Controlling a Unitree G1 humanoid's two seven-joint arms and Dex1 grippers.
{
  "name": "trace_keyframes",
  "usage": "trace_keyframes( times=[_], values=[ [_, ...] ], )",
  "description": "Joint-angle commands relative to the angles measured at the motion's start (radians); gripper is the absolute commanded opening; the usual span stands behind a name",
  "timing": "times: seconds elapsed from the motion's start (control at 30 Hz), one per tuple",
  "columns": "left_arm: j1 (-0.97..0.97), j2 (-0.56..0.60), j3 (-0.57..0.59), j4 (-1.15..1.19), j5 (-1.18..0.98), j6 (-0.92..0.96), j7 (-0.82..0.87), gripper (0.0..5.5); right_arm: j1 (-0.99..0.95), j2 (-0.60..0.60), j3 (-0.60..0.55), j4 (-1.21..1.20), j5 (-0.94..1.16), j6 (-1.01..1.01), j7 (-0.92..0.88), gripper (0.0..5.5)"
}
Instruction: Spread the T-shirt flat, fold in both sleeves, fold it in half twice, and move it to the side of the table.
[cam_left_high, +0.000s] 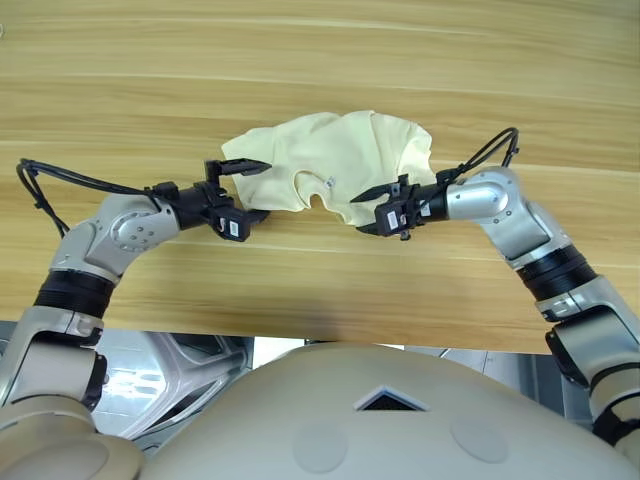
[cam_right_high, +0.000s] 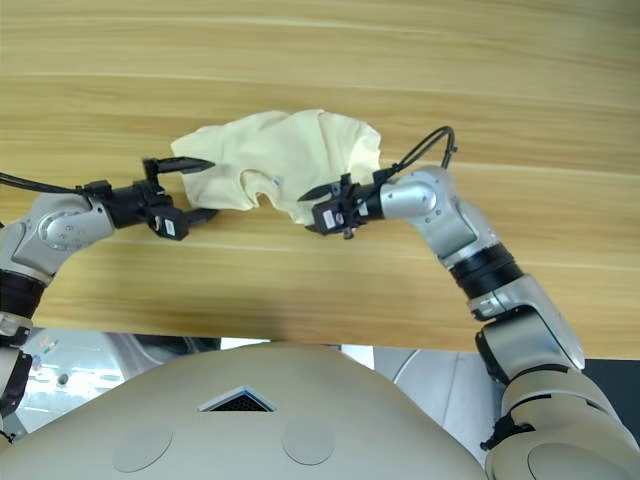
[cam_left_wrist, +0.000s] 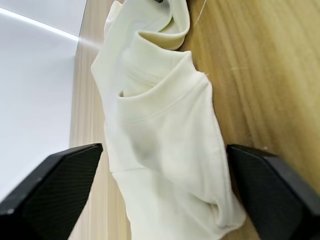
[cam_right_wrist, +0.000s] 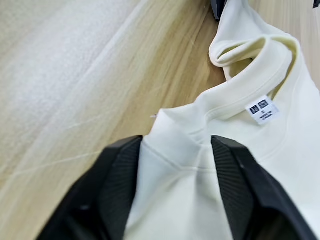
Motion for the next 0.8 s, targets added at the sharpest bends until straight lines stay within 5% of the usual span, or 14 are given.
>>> trace_keyframes(
  times=[0.03,0.33,0.8],
  values=[
    [0.046,0.026,-0.053,0.017,0.042,0.005,-0.056,3.86,0.024,-0.015,0.023,0.041,-0.068,0.034,0.005,1.7],
    [0.03,0.033,-0.078,0.044,0.066,0.004,-0.04,2.25,0.025,-0.006,0.017,0.028,-0.062,0.041,0.007,0.01],
    [0.003,0.005,-0.091,0.071,0.019,-0.01,-0.034,0.02,0.022,-0.007,-0.017,0.033,-0.035,0.025,-0.014,0.0]
  ],
)
